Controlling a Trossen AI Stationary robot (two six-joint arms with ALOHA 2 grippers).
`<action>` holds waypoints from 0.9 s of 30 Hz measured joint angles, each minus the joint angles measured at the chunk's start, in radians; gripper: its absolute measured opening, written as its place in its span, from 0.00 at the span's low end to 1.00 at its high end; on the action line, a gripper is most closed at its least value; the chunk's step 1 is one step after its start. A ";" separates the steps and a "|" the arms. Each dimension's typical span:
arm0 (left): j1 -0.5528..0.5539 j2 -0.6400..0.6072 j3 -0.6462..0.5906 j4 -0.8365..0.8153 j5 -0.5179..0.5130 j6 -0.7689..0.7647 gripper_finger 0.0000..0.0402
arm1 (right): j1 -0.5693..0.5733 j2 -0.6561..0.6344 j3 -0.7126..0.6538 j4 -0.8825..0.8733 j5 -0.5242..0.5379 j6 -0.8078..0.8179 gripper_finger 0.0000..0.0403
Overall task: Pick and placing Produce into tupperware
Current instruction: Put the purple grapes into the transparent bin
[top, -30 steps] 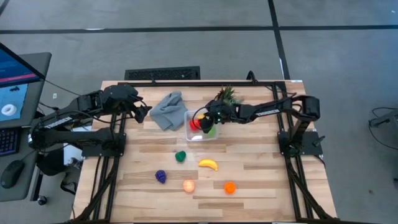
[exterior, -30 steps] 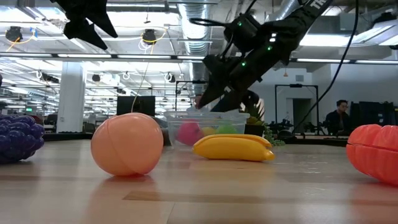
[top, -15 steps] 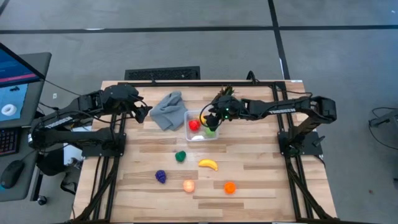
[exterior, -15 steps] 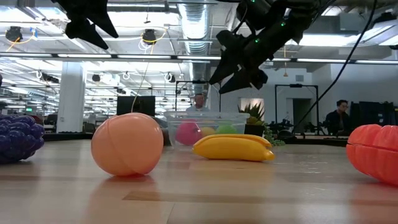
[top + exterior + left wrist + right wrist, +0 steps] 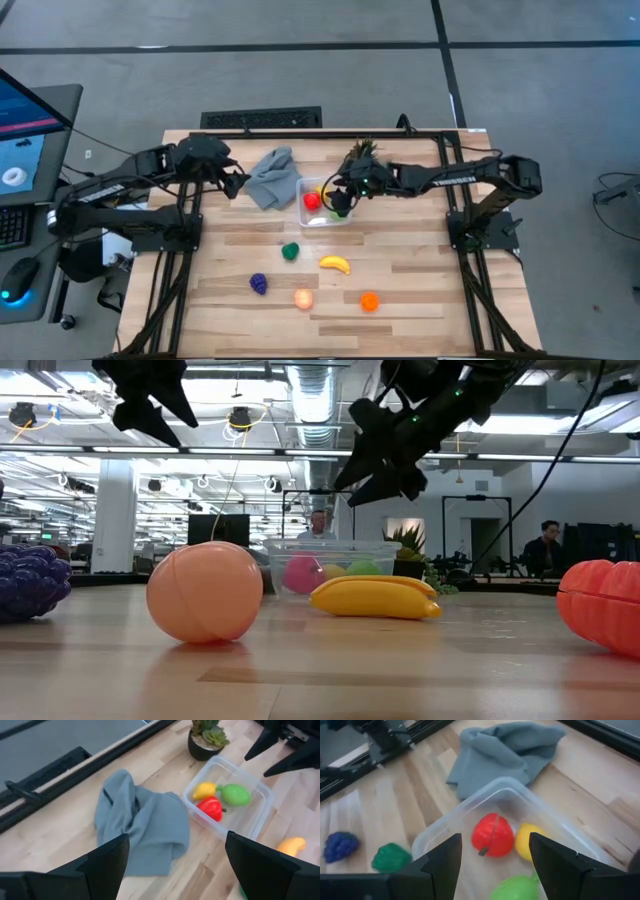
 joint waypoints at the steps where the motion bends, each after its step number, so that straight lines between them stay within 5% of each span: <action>1: 0.000 0.004 0.000 0.000 0.012 0.000 0.79 | 0.006 -0.006 0.000 -0.005 -0.011 -0.008 0.63; 27: -0.002 -0.013 0.002 -0.001 0.347 -0.018 0.79 | 0.108 -0.485 0.000 -0.227 -0.038 -0.156 0.63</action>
